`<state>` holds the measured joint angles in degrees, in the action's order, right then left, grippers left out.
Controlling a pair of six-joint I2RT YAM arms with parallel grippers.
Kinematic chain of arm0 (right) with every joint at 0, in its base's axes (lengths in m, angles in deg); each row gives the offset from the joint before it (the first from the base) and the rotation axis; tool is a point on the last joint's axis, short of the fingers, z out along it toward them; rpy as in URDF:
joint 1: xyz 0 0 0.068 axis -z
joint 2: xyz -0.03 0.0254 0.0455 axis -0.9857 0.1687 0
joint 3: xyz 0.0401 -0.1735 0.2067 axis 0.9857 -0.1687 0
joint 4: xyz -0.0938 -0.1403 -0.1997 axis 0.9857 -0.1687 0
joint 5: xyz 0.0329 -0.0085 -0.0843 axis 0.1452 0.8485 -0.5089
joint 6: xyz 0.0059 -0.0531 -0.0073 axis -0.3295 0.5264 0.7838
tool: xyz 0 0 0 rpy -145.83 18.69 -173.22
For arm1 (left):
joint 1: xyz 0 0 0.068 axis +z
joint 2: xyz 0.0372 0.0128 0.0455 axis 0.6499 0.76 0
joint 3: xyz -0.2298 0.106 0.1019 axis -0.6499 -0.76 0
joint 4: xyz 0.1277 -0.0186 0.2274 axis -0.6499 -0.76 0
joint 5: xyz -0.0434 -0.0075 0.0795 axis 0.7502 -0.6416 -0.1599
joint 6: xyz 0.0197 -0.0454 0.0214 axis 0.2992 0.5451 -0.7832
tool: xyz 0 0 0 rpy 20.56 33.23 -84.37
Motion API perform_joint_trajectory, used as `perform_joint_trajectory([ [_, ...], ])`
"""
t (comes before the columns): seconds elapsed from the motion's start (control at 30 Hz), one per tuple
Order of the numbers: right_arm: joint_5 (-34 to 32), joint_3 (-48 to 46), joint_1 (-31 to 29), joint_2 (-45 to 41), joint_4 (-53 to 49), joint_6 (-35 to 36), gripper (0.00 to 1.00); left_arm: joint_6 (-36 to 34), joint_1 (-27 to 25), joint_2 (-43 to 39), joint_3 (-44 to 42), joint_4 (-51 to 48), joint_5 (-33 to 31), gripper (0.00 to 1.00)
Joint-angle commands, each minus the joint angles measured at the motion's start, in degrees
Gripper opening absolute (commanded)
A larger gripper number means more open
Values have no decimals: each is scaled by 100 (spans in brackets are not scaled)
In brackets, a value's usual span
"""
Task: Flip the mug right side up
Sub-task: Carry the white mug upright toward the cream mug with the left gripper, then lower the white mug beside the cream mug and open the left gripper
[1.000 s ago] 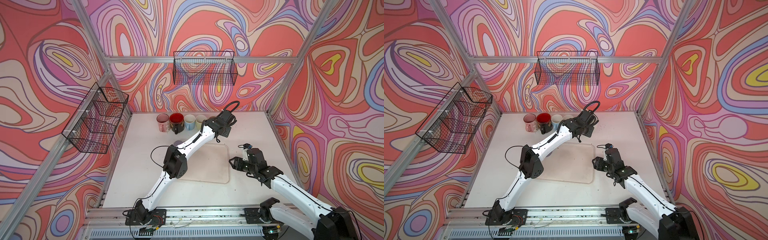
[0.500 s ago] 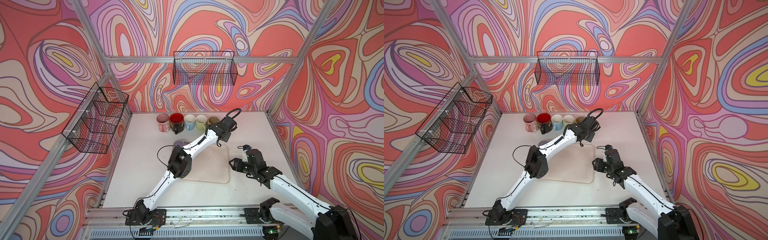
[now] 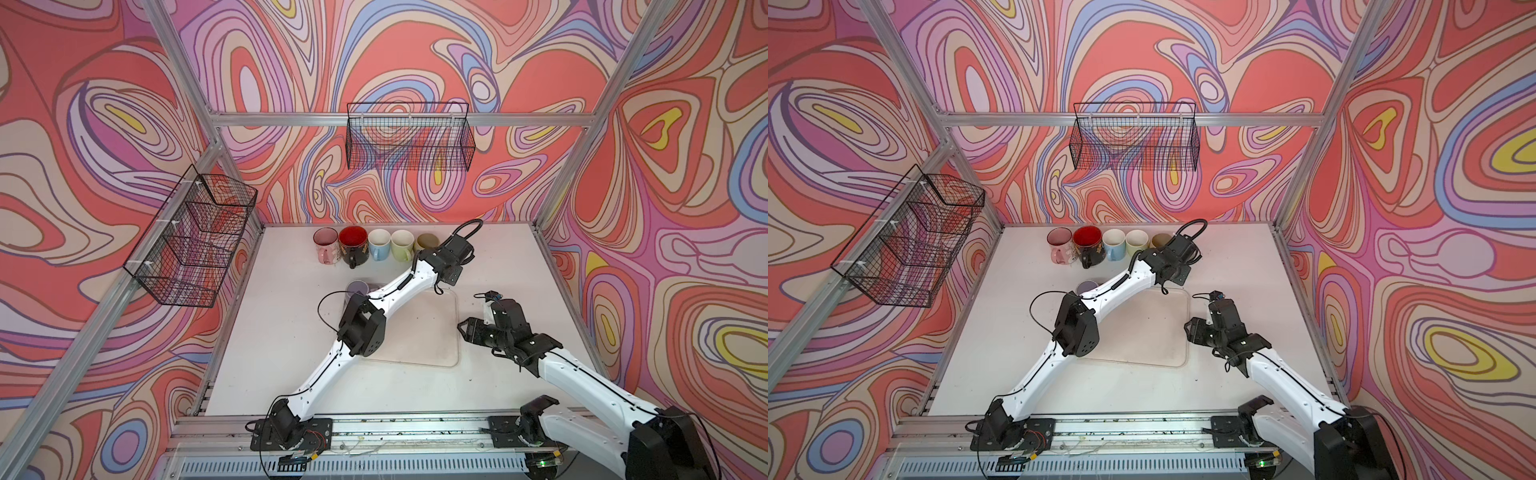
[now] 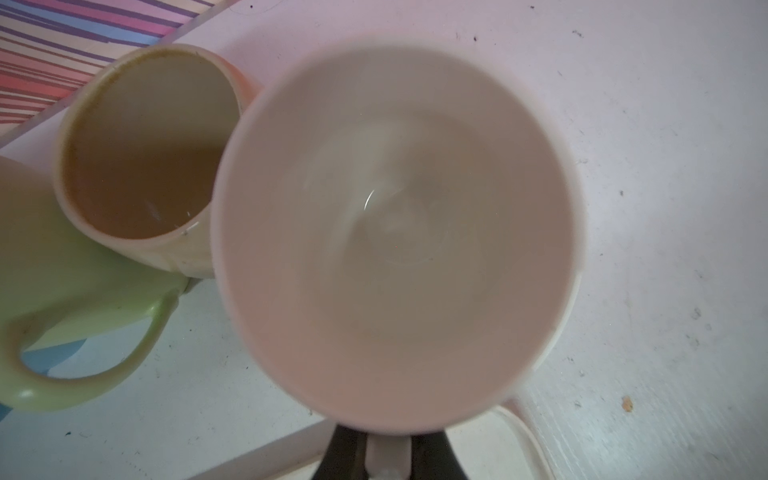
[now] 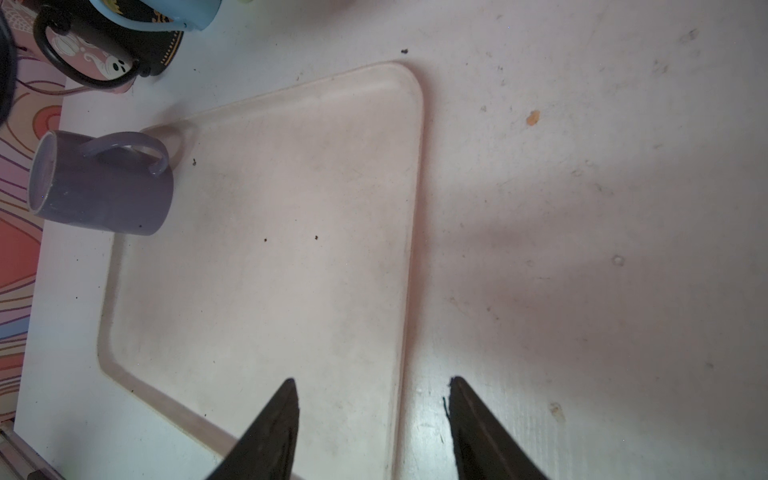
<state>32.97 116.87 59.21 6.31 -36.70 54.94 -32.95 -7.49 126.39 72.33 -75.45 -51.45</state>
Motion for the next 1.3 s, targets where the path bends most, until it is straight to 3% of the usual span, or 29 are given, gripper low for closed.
perform_joint_trajectory([
  [0.0, 6, -88, 8, 10, 111, 31, 59, 64, -14, 14, 272, 160, -66, 0],
  [0.93, 42, -88, 8, 115, 182, 51, 59, 96, -14, 58, 262, 113, -20, 0],
  [1.27, 39, -92, 12, 133, 195, 46, 59, 107, -14, 40, 263, 184, 8, 7],
])
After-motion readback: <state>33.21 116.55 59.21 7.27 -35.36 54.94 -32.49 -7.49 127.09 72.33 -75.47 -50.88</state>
